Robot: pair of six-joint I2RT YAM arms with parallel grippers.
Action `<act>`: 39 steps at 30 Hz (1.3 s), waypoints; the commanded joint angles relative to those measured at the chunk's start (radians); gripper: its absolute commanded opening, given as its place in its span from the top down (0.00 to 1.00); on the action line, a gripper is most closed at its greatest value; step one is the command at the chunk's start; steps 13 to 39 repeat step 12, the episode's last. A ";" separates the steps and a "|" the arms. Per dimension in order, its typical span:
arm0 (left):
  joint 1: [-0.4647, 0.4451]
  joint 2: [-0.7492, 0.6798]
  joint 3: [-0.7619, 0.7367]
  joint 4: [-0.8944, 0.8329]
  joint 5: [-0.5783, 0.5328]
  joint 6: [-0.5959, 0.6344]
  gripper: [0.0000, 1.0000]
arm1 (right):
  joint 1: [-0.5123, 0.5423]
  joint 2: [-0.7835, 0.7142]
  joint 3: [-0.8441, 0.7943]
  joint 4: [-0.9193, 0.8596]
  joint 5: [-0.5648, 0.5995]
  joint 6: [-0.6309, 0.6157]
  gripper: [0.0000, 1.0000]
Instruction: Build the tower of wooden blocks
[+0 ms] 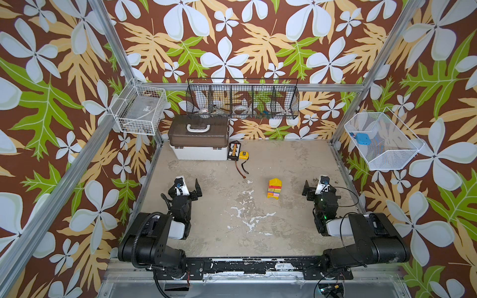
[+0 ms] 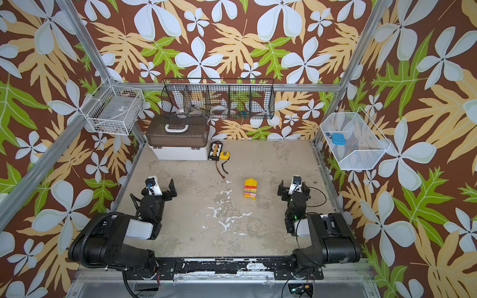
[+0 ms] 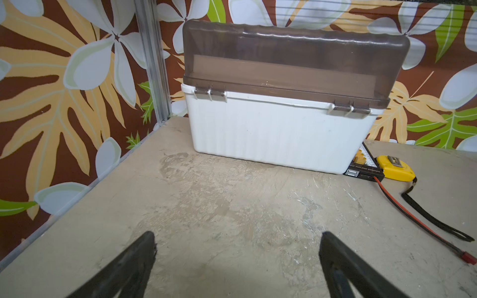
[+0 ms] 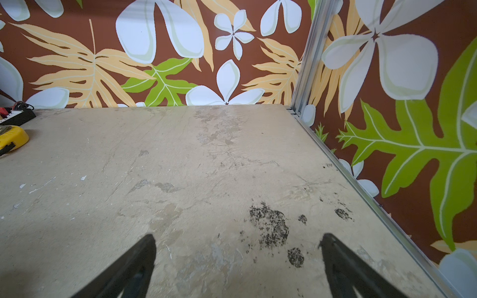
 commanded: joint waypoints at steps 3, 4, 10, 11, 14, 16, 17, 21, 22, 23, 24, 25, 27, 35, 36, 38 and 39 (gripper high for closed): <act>0.002 -0.003 0.000 0.014 0.015 -0.007 0.00 | 0.003 0.000 0.003 0.031 0.006 -0.004 0.01; 0.002 -0.003 0.000 0.015 0.014 -0.006 0.00 | 0.015 0.003 0.007 0.030 0.021 -0.014 0.00; 0.002 -0.002 0.001 0.015 0.014 -0.007 0.00 | 0.019 0.008 0.010 0.029 0.027 -0.016 0.00; 0.002 -0.003 0.001 0.014 0.014 -0.007 0.00 | 0.020 0.006 0.010 0.030 0.027 -0.016 0.00; 0.002 -0.003 0.001 0.014 0.015 -0.007 0.00 | 0.019 0.005 0.008 0.030 0.027 -0.016 0.00; 0.002 -0.003 0.001 0.014 0.015 -0.007 0.00 | 0.019 0.005 0.008 0.030 0.027 -0.016 0.00; 0.002 -0.003 0.001 0.014 0.015 -0.007 0.00 | 0.019 0.005 0.008 0.030 0.027 -0.016 0.00; 0.002 -0.003 0.001 0.014 0.015 -0.007 0.00 | 0.019 0.005 0.008 0.030 0.027 -0.016 0.00; 0.002 -0.003 0.001 0.014 0.015 -0.007 0.00 | 0.019 0.005 0.008 0.030 0.027 -0.016 0.00; 0.002 -0.003 0.001 0.014 0.015 -0.007 0.00 | 0.019 0.005 0.008 0.030 0.027 -0.016 0.00; 0.002 -0.003 0.001 0.014 0.015 -0.007 0.00 | 0.019 0.005 0.008 0.030 0.027 -0.016 0.00; 0.002 -0.003 0.001 0.014 0.015 -0.007 0.00 | 0.019 0.005 0.008 0.030 0.027 -0.016 0.00; 0.002 -0.003 0.001 0.014 0.015 -0.007 0.00 | 0.019 0.005 0.008 0.030 0.027 -0.016 0.00; 0.002 -0.003 0.001 0.014 0.015 -0.007 0.00 | 0.019 0.005 0.008 0.030 0.027 -0.016 0.00; 0.002 -0.003 0.001 0.014 0.015 -0.007 0.00 | 0.019 0.005 0.008 0.030 0.027 -0.016 0.00; 0.002 -0.003 0.001 0.014 0.015 -0.007 0.00 | 0.019 0.005 0.008 0.030 0.027 -0.016 0.00; 0.002 -0.003 0.001 0.014 0.015 -0.007 0.00 | 0.019 0.005 0.008 0.030 0.027 -0.016 0.00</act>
